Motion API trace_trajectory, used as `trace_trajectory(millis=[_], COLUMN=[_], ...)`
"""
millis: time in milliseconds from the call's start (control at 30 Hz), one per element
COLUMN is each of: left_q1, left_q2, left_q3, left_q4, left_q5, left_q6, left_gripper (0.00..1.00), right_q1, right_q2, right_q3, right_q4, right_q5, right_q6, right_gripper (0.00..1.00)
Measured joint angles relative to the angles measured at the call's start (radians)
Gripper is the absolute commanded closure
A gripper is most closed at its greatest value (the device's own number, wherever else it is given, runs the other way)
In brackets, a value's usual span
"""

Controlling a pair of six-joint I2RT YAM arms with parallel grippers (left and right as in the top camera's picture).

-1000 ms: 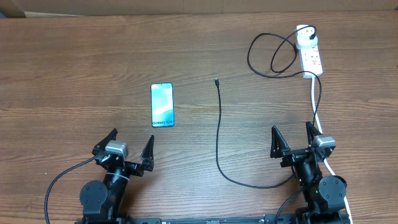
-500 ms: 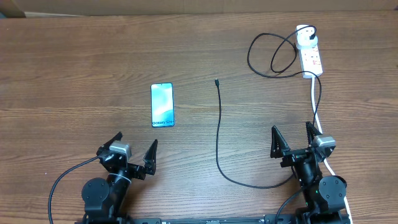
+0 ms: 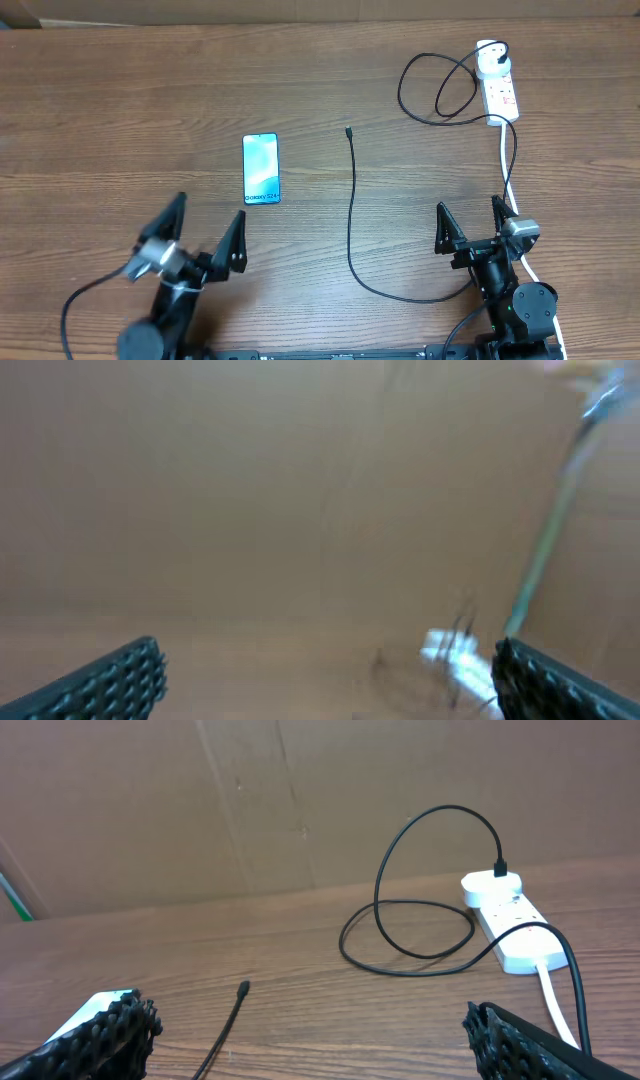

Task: Plug charger to phone and switch on socket
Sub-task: 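Reach the left gripper forward over the Galaxy phone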

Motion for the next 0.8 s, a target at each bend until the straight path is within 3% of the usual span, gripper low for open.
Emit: trace_trajectory(millis=[67, 200, 333, 500, 700, 800], left_q1=[0.000, 0.000, 0.000, 0.000, 0.000, 0.000], left_q2=[-0.001, 0.008, 0.089, 0.312, 0.549, 0.659], left_q3=[0.014, 0.102, 0.304, 0.590, 0.718, 0.792], left_q4=[0.064, 0.017, -0.235, -0.573, -0.615, -0.772], left_q5=[0.005, 0.005, -0.011, -0.028, 0.116, 0.140], left_q6=[-0.023, -0.032, 0.007, 0.061, 0.095, 0.097], left_gripper=[0.00, 0.00, 0.00, 0.00, 0.00, 0.00], right_q1=[0.000, 0.000, 0.000, 0.000, 0.000, 0.000], right_q2=[0.000, 0.000, 0.000, 0.000, 0.000, 0.000], right_q3=[0.000, 0.000, 0.000, 0.000, 0.000, 0.000], right_q4=[0.000, 0.000, 0.000, 0.000, 0.000, 0.000], right_q5=[0.000, 0.000, 0.000, 0.000, 0.000, 0.000], right_q6=[0.000, 0.000, 0.000, 0.000, -0.001, 0.000], right_gripper=[0.00, 0.00, 0.00, 0.00, 0.00, 0.00])
